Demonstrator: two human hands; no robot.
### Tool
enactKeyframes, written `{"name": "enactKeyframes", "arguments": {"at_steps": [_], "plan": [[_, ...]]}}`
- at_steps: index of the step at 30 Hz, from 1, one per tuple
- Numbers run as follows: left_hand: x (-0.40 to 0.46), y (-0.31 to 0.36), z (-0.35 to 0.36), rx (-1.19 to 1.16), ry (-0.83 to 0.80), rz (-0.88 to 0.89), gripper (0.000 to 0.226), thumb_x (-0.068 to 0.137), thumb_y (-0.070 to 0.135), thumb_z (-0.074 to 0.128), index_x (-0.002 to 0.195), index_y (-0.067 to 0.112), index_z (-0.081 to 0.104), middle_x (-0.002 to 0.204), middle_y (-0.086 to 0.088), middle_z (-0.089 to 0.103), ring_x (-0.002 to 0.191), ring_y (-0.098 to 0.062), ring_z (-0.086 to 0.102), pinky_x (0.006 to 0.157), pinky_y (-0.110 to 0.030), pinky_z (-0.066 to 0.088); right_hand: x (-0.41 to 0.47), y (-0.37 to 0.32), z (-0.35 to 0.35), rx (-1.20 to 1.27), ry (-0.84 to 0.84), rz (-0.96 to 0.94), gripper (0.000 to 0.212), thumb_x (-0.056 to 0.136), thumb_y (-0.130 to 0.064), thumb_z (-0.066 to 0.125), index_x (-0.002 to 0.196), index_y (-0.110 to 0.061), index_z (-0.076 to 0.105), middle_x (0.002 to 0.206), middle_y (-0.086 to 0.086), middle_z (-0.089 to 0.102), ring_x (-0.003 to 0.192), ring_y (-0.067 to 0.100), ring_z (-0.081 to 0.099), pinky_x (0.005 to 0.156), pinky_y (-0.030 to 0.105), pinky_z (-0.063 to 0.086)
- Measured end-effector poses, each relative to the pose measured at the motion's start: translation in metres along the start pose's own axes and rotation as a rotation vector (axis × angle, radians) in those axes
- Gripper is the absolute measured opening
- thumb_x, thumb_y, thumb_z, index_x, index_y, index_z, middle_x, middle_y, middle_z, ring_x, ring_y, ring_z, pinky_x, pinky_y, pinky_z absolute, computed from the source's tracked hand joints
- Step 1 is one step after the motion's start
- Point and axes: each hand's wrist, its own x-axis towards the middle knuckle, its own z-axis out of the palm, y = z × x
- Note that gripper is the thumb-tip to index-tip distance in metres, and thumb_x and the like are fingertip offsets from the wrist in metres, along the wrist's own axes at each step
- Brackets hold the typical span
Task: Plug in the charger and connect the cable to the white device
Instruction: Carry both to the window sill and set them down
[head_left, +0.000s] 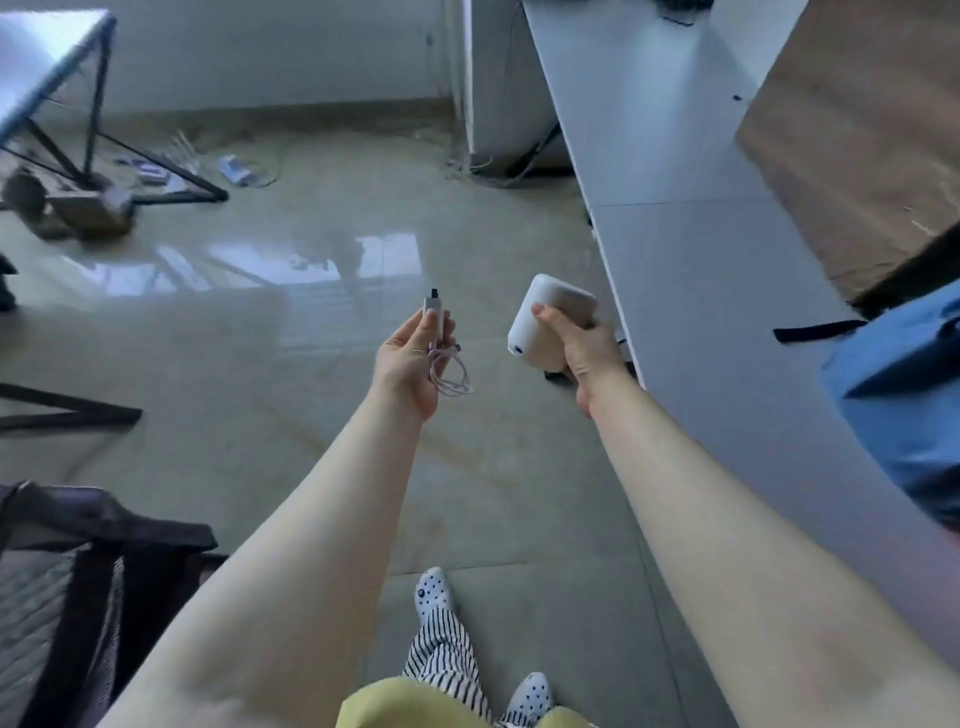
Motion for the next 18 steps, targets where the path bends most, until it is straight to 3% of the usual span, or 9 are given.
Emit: {"name": "enactKeyframes", "arguments": {"at_steps": [2,4,7,10,14,18], "plan": [[0.012,0.015,-0.014,-0.019,0.028,0.001,0.038,0.093,0.010,0.057,0.128,-0.003,0.056,0.080,-0.004,0.070,0.074,-0.013,0.066,0.073,-0.026,0.051,0.008,-0.001,0.024,-0.027,-0.050,0.031,0.022,0.075,-0.030,0.078,0.089,-0.021,0.064,0.097,0.005,0.065,0.077,0.019,0.058,0.046,0.016,0.041],[0.026,0.030,-0.028,-0.025,0.046,-0.005,0.040,0.093,0.011,0.057,0.130,-0.004,0.055,0.082,-0.005,0.070,0.074,-0.012,0.066,0.075,-0.026,0.051,0.018,-0.002,0.045,-0.055,-0.062,0.039,0.034,0.075,-0.031,0.078,0.103,-0.019,0.063,0.099,0.004,0.064,0.074,0.016,0.056,0.038,0.014,0.036],[0.053,0.054,-0.043,-0.040,0.058,-0.003,0.041,0.092,0.011,0.057,0.131,-0.004,0.054,0.075,-0.002,0.073,0.074,-0.012,0.067,0.073,-0.025,0.053,0.038,-0.003,0.073,-0.056,-0.058,0.037,0.043,0.074,-0.028,0.079,0.111,-0.016,0.061,0.104,0.006,0.065,0.086,0.020,0.059,0.057,0.022,0.047],[0.079,0.078,-0.050,-0.045,0.071,0.003,0.041,0.093,0.011,0.057,0.131,-0.003,0.053,0.086,-0.006,0.069,0.075,-0.013,0.066,0.066,-0.022,0.054,0.060,-0.006,0.097,-0.060,-0.064,0.042,0.043,0.074,-0.027,0.079,0.110,-0.017,0.058,0.107,0.005,0.065,0.091,0.019,0.061,0.081,0.034,0.052],[0.107,0.102,-0.049,-0.042,0.056,-0.018,0.041,0.093,0.012,0.057,0.132,-0.001,0.053,0.092,-0.007,0.067,0.081,-0.014,0.065,0.071,-0.023,0.053,0.081,-0.010,0.121,-0.053,-0.063,0.040,0.036,0.076,-0.026,0.078,0.105,-0.019,0.058,0.104,0.003,0.065,0.091,0.018,0.061,0.088,0.036,0.052],[0.132,0.118,-0.047,-0.050,0.062,-0.040,0.041,0.092,0.012,0.058,0.131,-0.001,0.054,0.082,-0.003,0.073,0.081,-0.015,0.066,0.076,-0.025,0.053,0.099,-0.015,0.142,-0.056,-0.056,0.045,0.032,0.077,-0.025,0.077,0.102,-0.018,0.059,0.104,0.004,0.065,0.092,0.020,0.061,0.091,0.038,0.052]]}}
